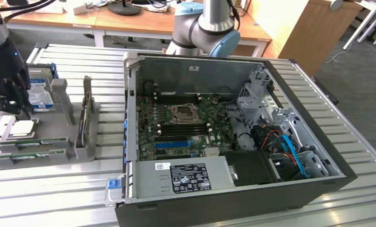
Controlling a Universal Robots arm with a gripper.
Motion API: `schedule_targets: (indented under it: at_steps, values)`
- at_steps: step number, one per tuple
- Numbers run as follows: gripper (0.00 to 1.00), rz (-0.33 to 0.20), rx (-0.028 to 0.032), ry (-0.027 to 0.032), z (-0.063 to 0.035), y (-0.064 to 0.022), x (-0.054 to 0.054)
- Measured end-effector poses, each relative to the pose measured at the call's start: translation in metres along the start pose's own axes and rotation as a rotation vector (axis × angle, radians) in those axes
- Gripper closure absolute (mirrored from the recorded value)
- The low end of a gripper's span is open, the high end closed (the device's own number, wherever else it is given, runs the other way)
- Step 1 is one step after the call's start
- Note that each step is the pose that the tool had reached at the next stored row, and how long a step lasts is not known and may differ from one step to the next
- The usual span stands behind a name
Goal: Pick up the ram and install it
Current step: 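Pick up the ram and move it above insertion slot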
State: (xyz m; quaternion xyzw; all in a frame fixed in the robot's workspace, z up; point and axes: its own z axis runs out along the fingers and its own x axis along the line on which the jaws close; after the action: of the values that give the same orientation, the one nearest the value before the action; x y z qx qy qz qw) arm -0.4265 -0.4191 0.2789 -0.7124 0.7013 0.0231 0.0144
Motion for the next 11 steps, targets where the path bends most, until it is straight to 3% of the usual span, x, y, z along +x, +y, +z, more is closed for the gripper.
schedule_targets:
  at_steps: [11]
  values:
    - [0.7,0.0,0.0001,-0.0001,0.0128,-0.0002,0.001]
